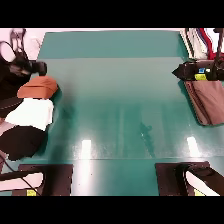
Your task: Fold the shirts.
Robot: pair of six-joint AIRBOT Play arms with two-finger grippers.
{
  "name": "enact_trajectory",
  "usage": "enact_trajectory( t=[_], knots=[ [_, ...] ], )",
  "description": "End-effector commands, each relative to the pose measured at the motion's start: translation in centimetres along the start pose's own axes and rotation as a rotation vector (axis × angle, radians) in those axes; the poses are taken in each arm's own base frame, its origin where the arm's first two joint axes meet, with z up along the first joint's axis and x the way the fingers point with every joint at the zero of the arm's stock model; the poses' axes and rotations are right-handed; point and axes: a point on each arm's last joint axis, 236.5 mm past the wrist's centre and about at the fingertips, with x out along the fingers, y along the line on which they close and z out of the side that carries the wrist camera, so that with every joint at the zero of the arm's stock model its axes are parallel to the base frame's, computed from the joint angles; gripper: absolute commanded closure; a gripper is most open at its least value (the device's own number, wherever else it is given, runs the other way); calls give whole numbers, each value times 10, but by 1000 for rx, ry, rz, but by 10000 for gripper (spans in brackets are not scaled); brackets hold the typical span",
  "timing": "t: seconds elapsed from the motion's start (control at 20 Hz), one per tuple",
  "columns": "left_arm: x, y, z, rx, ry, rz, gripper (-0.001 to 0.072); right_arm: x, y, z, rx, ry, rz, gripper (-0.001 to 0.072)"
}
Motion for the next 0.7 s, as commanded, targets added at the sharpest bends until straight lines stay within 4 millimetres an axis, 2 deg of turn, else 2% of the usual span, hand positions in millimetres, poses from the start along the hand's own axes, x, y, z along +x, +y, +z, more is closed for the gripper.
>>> enact_trajectory(
  t=[0.0, 0.15, 0.2, 0.25, 0.3, 0.35, 0.4, 0.5, 0.55, 0.6, 0.65],
  knots=[
    [76, 22, -46, -23, 156, 44, 87, 0, 0, -1, 1, 3, 1, 694],
    [110, 19, -64, -14, 220, 44, 89, 0, 0, -1, 1, 3, 1, 694],
    [114, 18, -65, -13, 224, 44, 89, 0, 0, -1, 1, 3, 1, 695],
    [115, 18, -65, -18, 220, 44, 120, 0, 0, -1, 1, 3, 1, 694],
    [113, 18, -62, -17, 213, 44, 357, 0, 0, -1, 1, 2, 1, 694],
    [109, 19, -57, -13, 209, 46, 632, 0, 0, 1, 1, -3, 1, 695],
    [101, 21, -49, -10, 206, 49, 683, 0, 1, 4, 0, -16, 1, 695],
    [64, 23, -11, 12, 116, 46, 682, -7, 4, 14, -7, -46, 5, 695],
    [33, 23, 16, 28, 26, 41, 682, -15, 8, 23, -16, -73, 11, 695],
    [-13, 21, 46, 46, -91, 34, 683, -26, 14, 36, -28, -112, 17, 694],
    [-68, 17, 72, 68, -218, 25, 682, -39, 20, 49, -40, -152, 26, 694]
  ],
)
